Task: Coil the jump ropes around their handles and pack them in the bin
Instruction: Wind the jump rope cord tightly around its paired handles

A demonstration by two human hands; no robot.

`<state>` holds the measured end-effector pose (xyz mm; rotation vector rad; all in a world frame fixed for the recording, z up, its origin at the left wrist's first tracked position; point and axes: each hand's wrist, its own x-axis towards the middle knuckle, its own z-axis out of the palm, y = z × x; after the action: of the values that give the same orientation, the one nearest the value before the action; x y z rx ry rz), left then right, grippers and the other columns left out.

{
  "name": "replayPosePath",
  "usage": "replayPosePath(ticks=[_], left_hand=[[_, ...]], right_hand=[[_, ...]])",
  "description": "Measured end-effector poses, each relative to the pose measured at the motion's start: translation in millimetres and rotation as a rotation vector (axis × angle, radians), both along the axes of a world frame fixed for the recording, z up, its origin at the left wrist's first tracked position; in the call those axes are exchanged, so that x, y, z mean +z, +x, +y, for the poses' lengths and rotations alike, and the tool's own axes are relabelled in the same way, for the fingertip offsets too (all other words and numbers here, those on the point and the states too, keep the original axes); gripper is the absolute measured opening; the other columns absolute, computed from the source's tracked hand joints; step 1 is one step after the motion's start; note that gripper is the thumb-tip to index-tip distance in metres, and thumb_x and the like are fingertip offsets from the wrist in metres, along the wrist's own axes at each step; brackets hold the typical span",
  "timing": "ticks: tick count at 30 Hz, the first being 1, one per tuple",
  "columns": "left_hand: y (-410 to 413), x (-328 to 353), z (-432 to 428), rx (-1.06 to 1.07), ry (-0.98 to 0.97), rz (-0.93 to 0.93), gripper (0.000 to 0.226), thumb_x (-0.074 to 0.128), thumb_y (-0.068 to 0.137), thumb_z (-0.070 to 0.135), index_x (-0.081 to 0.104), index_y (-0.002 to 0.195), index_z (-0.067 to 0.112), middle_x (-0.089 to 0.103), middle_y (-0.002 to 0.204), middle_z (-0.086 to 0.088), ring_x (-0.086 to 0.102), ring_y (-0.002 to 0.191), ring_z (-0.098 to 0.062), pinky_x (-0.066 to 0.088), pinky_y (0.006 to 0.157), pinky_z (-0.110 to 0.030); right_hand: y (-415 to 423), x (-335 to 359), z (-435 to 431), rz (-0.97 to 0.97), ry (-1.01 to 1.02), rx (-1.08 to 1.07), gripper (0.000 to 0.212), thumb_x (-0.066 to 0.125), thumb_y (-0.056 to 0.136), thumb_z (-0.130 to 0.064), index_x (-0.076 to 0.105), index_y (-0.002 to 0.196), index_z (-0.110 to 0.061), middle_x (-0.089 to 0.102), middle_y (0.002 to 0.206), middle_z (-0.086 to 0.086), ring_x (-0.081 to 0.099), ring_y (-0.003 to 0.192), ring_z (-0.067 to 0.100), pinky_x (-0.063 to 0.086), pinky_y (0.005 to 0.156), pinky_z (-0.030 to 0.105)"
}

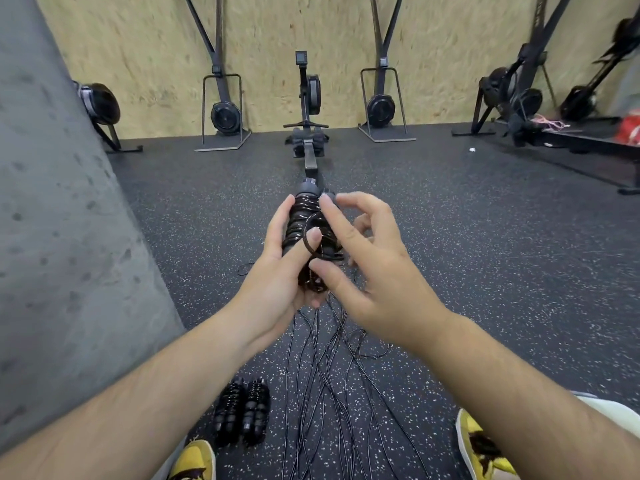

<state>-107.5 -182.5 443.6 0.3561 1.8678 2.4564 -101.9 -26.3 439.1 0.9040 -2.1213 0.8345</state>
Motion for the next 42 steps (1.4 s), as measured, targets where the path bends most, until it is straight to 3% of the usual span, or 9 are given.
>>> replayPosePath(ticks=[2,5,8,14,21,28,36,40,42], left_hand=[[-3.6,-0.9,0.2,-0.023,0.015,0.014,0.059,0.055,0.100,0.029,0.030,0.147,0.056,0.073,0.104,-0.006,0.060,0.066,-0.021,0.035,0.048,-0.029],[-10.2,0.0,-1.5,-0.062,0.054,0.014,0.057,0.052,0.101,0.031,0.029,0.144,0.061,0.071,0.103,-0.011,0.060,0.064,-0.027,0.034,0.047,-0.028],[-17.9,2.5,-5.5,-0.060,0.079,-0.016,0.053,0.050,0.100,0.039,0.030,0.142,0.064,0.071,0.103,-0.014,0.060,0.065,-0.029,0.033,0.050,-0.029],[-33.3,-1.0,-8.7,-0.049,0.086,-0.032,0.045,0.045,0.095,0.052,0.036,0.137,0.067,0.071,0.108,-0.017,0.059,0.066,-0.030,0.032,0.054,-0.032],[-40.5,-3.3,-9.5,-0.050,0.049,-0.035,0.049,0.043,0.092,0.054,0.034,0.139,0.065,0.072,0.111,-0.016,0.060,0.064,-0.030,0.031,0.052,-0.032],[-40.9,-12.4,-13.3,-0.044,0.022,-0.035,0.054,0.045,0.090,0.054,0.032,0.141,0.064,0.070,0.101,-0.015,0.059,0.064,-0.030,0.033,0.050,-0.030],[-32.7,-9.0,-23.0,-0.070,0.073,-0.041,0.041,0.046,0.101,0.043,0.041,0.135,0.065,0.068,0.101,-0.015,0.056,0.065,-0.029,0.032,0.050,-0.031],[-33.3,-4.2,-28.0,-0.101,0.179,-0.042,0.057,0.047,0.092,0.022,0.047,0.136,0.059,0.066,0.105,-0.022,0.054,0.068,-0.032,0.032,0.053,-0.033],[-32.8,-2.3,-27.9,-0.099,0.195,-0.048,0.061,0.046,0.087,0.021,0.049,0.135,0.059,0.067,0.102,-0.023,0.054,0.066,-0.032,0.032,0.052,-0.033]], right_hand=[[-6.3,1.2,4.4,0.057,0.008,0.034,0.054,0.060,0.099,-0.018,0.043,0.149,-0.007,0.051,0.132,0.007,0.046,0.114,0.022,0.039,0.105,0.033],[-13.3,1.4,9.2,0.066,-0.127,0.049,0.044,0.069,0.092,-0.003,0.060,0.135,-0.006,0.064,0.113,0.004,0.057,0.104,0.026,0.048,0.093,0.036],[-21.0,1.7,14.2,0.044,-0.238,0.001,0.031,0.074,0.088,-0.004,0.072,0.119,-0.008,0.068,0.098,-0.001,0.062,0.092,0.022,0.051,0.081,0.035],[-38.7,9.2,19.4,-0.165,-0.132,-0.030,0.008,0.076,0.089,-0.015,0.080,0.096,-0.012,0.064,0.077,-0.005,0.056,0.073,0.013,0.040,0.066,0.019],[-43.0,13.9,21.8,-0.136,0.100,-0.140,0.017,0.066,0.094,-0.023,0.077,0.083,-0.014,0.057,0.070,-0.010,0.048,0.069,0.009,0.040,0.061,0.023],[-38.8,8.3,13.1,-0.144,0.134,-0.122,0.020,0.065,0.093,-0.024,0.073,0.078,-0.015,0.056,0.069,-0.009,0.050,0.069,0.011,0.044,0.060,0.028],[-31.1,-5.4,-10.8,-0.316,-0.163,-0.036,0.014,0.076,0.087,-0.017,0.076,0.073,-0.020,0.064,0.069,-0.008,0.061,0.072,0.011,0.045,0.065,0.024],[-27.7,-7.1,-24.6,-0.524,-0.514,0.070,0.014,0.077,0.083,-0.002,0.076,0.074,-0.013,0.067,0.066,-0.002,0.063,0.065,0.008,0.044,0.065,0.017],[-26.7,-11.4,-29.3,-0.596,-0.640,0.128,0.014,0.076,0.082,0.001,0.076,0.076,-0.011,0.067,0.067,0.005,0.064,0.064,0.014,0.048,0.066,0.024]])
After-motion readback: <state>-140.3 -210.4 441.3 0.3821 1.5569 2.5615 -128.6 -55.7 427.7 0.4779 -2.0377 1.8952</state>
